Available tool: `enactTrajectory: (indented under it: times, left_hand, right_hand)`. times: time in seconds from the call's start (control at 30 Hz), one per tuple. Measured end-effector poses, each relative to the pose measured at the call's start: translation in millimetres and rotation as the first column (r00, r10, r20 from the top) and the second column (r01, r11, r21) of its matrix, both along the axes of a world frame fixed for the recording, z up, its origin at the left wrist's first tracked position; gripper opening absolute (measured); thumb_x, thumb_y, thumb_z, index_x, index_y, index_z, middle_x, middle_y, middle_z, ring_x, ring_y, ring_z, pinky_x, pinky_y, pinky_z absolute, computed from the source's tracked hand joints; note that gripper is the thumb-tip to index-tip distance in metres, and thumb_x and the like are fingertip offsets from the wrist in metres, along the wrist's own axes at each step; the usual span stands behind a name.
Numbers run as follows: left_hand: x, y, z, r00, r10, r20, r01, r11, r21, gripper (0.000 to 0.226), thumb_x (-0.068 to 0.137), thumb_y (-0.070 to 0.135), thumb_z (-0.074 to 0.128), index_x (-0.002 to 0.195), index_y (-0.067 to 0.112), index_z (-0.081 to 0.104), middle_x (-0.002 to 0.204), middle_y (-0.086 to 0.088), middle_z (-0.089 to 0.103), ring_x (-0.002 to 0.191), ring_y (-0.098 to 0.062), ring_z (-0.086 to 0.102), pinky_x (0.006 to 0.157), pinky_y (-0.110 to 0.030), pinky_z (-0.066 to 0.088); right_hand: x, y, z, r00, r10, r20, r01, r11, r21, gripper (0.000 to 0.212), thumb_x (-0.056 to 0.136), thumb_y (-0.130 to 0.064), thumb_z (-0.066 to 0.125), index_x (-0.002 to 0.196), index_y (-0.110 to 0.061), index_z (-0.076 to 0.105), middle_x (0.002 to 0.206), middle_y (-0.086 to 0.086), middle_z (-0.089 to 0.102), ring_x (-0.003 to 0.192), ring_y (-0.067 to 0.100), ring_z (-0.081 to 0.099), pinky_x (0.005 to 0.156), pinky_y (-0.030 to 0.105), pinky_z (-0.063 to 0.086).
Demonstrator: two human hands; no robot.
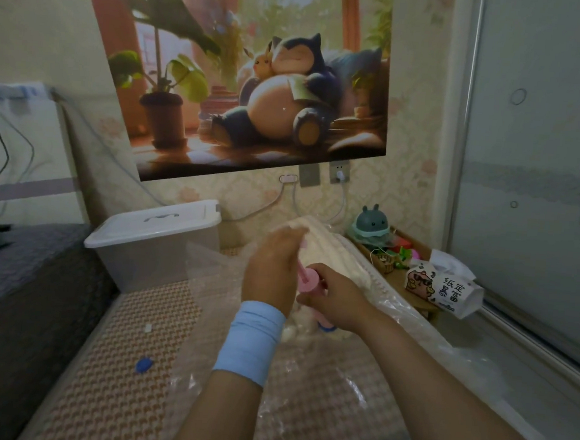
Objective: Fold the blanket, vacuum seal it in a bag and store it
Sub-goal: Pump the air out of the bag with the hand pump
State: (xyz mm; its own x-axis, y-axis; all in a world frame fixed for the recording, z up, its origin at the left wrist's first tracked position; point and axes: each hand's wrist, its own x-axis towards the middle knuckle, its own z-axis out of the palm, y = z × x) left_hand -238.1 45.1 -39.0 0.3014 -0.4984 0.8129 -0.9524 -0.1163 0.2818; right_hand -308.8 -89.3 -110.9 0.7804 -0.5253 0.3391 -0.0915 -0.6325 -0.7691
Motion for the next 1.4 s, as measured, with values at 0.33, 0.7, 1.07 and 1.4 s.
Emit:
enactTrajectory:
  times: [0.33,0.7,1.07,1.4]
  left_hand:
    - [-6,8,35,0.959,0.092,0.267,-0.025,0.970,-0.244,0.028,0.089,-0.002,0.050,0.109,0.006,0.068,0.106,-0.009,0.068,0.100,-0.022,0.062,0.094,-0.026,0.048]
    - [1,-14,-21,0.998,0.045,-0.040,-0.026,0.928,0.373,0.027,0.090,0.012,0.055,0.114,0.016,0.068,0.113,-0.006,0.067,0.104,-0.027,0.062,0.086,-0.030,0.046]
    - [2,-8,4,0.989,0.056,0.137,-0.037,0.989,-0.141,0.037,0.088,-0.006,0.053,0.120,0.007,0.066,0.118,-0.011,0.066,0.111,-0.027,0.061,0.097,-0.040,0.049]
    - [-7,6,35,0.952,0.170,0.255,-0.086,0.947,-0.309,0.029,0.087,-0.003,0.051,0.109,0.007,0.068,0.103,-0.008,0.067,0.096,-0.022,0.061,0.088,-0.026,0.047]
  right_hand:
    - [-5,-5,1,1.000,-0.014,0.024,0.012,0.999,0.044,0.034,0.078,-0.038,0.077,0.107,-0.037,0.059,0.101,-0.012,0.067,0.093,0.004,0.061,0.088,0.033,0.052]
    - [-3,4,3,1.000,-0.010,-0.004,0.010,1.000,0.029,0.037,0.083,-0.045,0.070,0.116,-0.035,0.058,0.104,-0.012,0.069,0.095,0.009,0.064,0.084,0.034,0.052]
    - [-3,-3,0,1.000,-0.001,0.007,0.001,0.999,0.035,0.034,0.077,-0.043,0.075,0.106,-0.038,0.058,0.099,-0.012,0.068,0.092,0.007,0.063,0.088,0.039,0.053]
    - [-3,-4,2,1.000,-0.008,0.022,0.008,1.000,0.029,0.032,0.078,-0.040,0.076,0.105,-0.038,0.058,0.098,-0.014,0.067,0.092,0.006,0.062,0.086,0.034,0.052]
